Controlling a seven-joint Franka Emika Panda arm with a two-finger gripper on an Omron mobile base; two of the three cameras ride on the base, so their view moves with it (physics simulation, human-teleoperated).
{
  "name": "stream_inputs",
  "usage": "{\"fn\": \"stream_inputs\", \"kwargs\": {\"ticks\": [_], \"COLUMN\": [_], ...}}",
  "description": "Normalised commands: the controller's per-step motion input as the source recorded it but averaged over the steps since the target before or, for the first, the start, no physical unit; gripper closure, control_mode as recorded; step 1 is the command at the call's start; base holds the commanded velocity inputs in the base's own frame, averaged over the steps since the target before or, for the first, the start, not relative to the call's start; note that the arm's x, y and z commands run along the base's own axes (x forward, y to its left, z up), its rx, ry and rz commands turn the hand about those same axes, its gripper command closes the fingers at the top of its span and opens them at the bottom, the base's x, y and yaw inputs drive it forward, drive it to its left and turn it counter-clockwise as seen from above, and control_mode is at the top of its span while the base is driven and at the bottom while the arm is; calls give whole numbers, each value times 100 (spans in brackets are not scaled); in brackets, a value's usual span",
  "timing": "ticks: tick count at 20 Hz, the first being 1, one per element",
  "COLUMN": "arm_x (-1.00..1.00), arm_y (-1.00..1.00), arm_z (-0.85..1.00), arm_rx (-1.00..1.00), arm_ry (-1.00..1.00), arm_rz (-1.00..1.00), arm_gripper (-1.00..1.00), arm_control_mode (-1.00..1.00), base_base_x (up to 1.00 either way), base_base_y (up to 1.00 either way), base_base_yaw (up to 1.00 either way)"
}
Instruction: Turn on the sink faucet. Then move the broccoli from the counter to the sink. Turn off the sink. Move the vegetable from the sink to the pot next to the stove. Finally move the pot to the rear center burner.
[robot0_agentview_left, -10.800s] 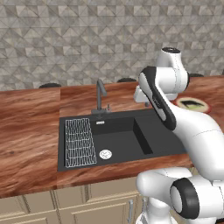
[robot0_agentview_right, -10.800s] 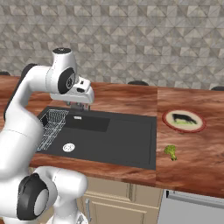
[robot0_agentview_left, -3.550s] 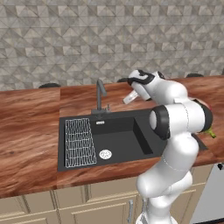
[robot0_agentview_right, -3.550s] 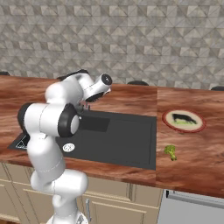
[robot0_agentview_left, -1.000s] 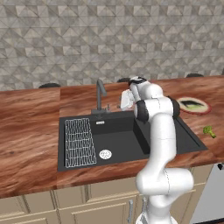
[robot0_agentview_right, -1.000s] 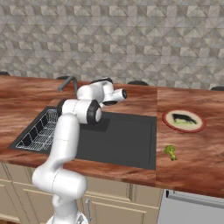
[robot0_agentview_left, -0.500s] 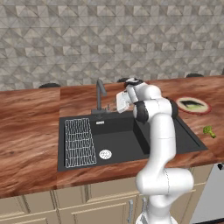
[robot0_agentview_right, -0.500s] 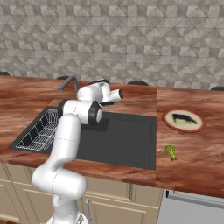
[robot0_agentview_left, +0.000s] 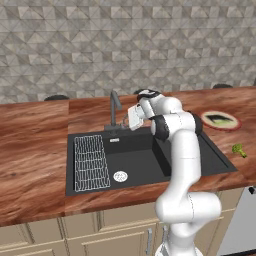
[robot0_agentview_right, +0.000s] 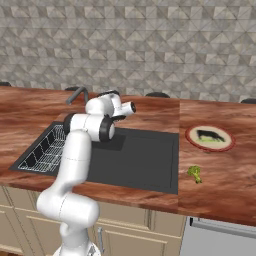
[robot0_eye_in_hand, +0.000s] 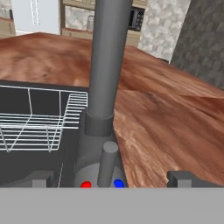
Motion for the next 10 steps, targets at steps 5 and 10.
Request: {"fn": "stream_inputs", "kwargs": {"ticks": [5, 10], "arm_x": [0, 0], "arm_y": [1, 4], "arm_z": [-6, -6], "arm_rx": [0, 0], "arm_ry": [0, 0], "arm_rz": [0, 0], "arm_gripper": [-100, -100], "arm_control_mode": [-100, -100], "base_base_x": [0, 0], "base_base_y": [0, 0], "base_base_yaw": [0, 0]}}
